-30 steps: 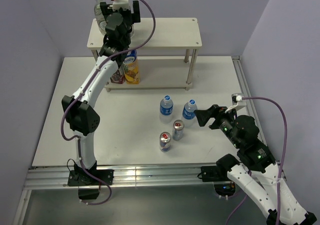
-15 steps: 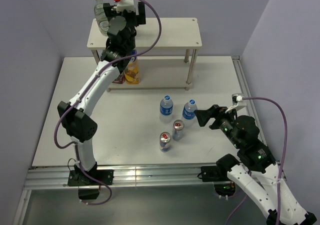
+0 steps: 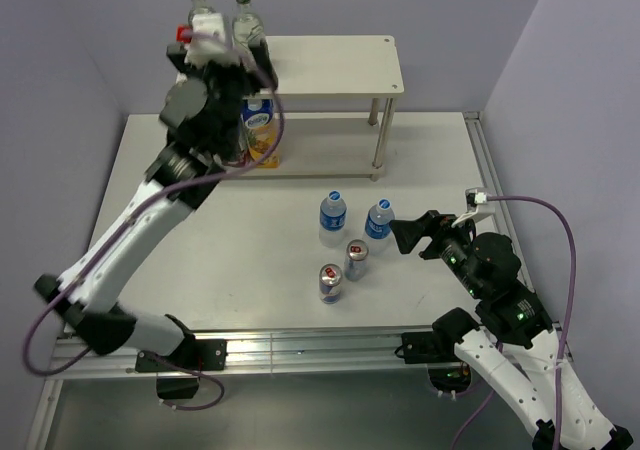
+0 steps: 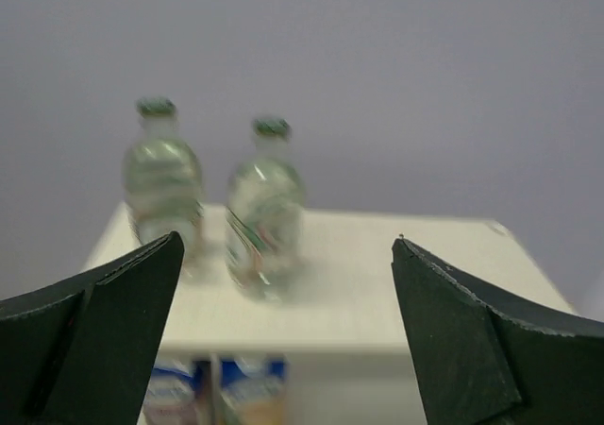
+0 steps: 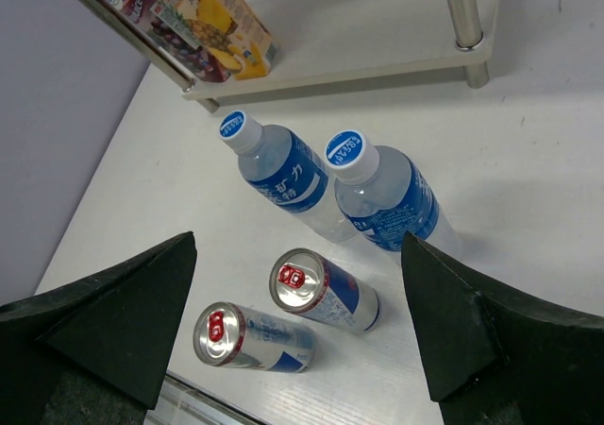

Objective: Place and organize the beverage onto the shelf

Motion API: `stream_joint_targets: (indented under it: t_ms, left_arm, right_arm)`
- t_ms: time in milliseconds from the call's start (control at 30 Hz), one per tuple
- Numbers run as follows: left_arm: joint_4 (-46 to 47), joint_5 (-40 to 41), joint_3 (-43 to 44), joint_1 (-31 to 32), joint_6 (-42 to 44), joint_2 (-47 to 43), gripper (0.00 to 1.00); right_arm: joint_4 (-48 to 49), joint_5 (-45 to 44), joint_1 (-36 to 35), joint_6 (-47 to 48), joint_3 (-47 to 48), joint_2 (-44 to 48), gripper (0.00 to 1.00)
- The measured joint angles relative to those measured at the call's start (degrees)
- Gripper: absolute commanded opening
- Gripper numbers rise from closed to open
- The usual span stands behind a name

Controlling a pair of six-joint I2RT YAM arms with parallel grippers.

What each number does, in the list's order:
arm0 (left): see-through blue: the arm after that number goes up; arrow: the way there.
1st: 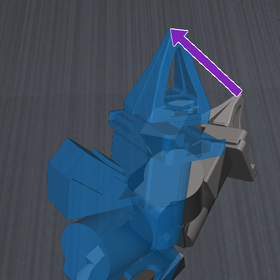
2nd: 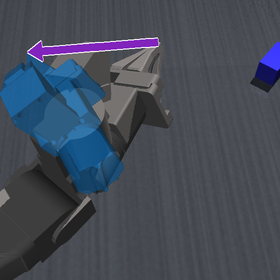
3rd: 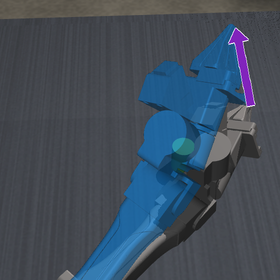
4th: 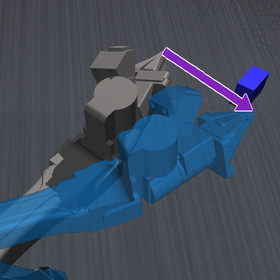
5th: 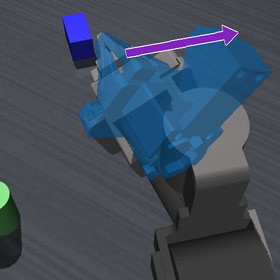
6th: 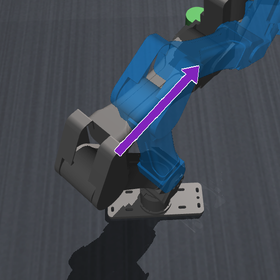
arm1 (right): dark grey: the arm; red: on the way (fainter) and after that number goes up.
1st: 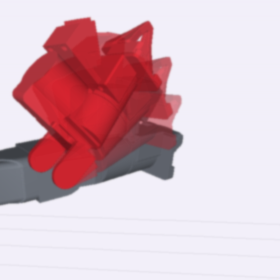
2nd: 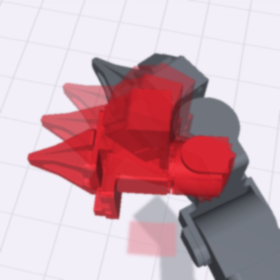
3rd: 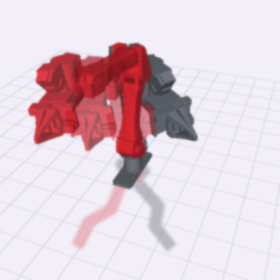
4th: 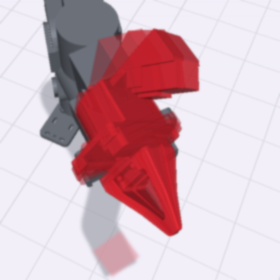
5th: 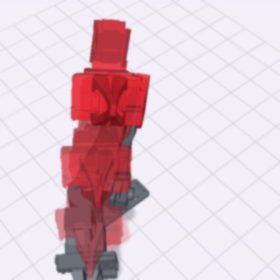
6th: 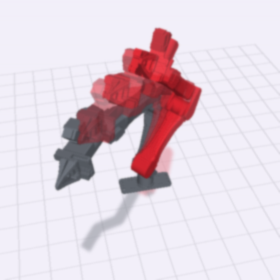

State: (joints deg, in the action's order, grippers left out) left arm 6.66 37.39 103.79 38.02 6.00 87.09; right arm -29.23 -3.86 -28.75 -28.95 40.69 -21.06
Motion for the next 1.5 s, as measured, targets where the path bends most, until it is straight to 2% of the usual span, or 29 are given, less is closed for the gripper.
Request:
stream_joint_targets:
  t_ms: [100, 233, 367, 500, 600, 900, 1233, 1300, 1333, 1400, 1433, 1467, 1500]
  left_arm:
    - [-3.04, -3.34, -13.92, 4.81, -6.03, -13.09, 0.99]
    - [-1.64, -11.8, -36.35, 11.41, -14.1, -28.06, 0.97]
    - [0.92, -22.18, -52.33, 12.85, -19.34, -28.39, 0.97]
    - [0.79, -28.79, -63.19, 13.66, -22.32, -24.57, 0.96]
    - [2.82, -30.58, -65.59, 13.73, -23.32, -22.93, 0.96]
    - [17.07, -33.05, -65.92, 13.73, -24.81, -13.64, 0.95]
    - [25.11, -30.97, -64.57, 13.73, -24.68, 0.02, 0.86]
    - [27.26, -30.23, -63.56, 13.7, -24.52, 2.89, 0.81]
    - [28.11, -29.92, -62.97, 13.73, -24.46, 4.07, 0.67]
    - [30.01, -29.29, -61.51, 13.73, -24.28, 6.67, 0.47]
    - [30.58, -28.89, -60.46, 13.73, -24.0, 7.82, 0.17]
    - [30.8, -28.48, -59.47, 13.77, -23.67, 8.76, 0.03]
    - [30.93, -27.91, -57.66, 13.77, -23.06, 9.99, 0.0]
  right_arm:
    - [0.02, -0.02, 0.0, 0.0, 0.0, 0.0, 0.96]
    - [0.02, 0.0, 0.0, 0.0, 0.0, -0.02, 0.96]
    - [0.02, 0.07, 0.0, 0.0, -0.02, -0.13, 0.96]
    - [0.02, 0.0, 0.0, 0.0, -0.02, -0.26, 0.96]
    - [0.02, -0.04, 0.0, -0.02, -0.02, -0.24, 0.96]
    - [0.0, -0.26, 0.0, -0.2, -0.02, -0.26, 0.96]
    - [0.0, -0.22, 0.0, -0.2, -0.02, -0.55, 0.96]
    - [0.02, -0.22, 0.0, -0.17, -0.09, -0.68, 0.96]
    - [0.0, -0.22, 0.0, -0.17, -0.11, -0.81, 0.96]
    - [0.02, -0.2, 0.0, -0.17, -0.22, -1.25, 0.96]
    - [0.0, -0.2, 0.0, -0.17, -0.26, -1.55, 0.96]
    - [0.0, -0.2, 0.0, -0.17, -0.28, -1.79, 0.96]
    - [0.02, -0.2, 0.0, -0.17, -0.31, -1.99, 0.95]
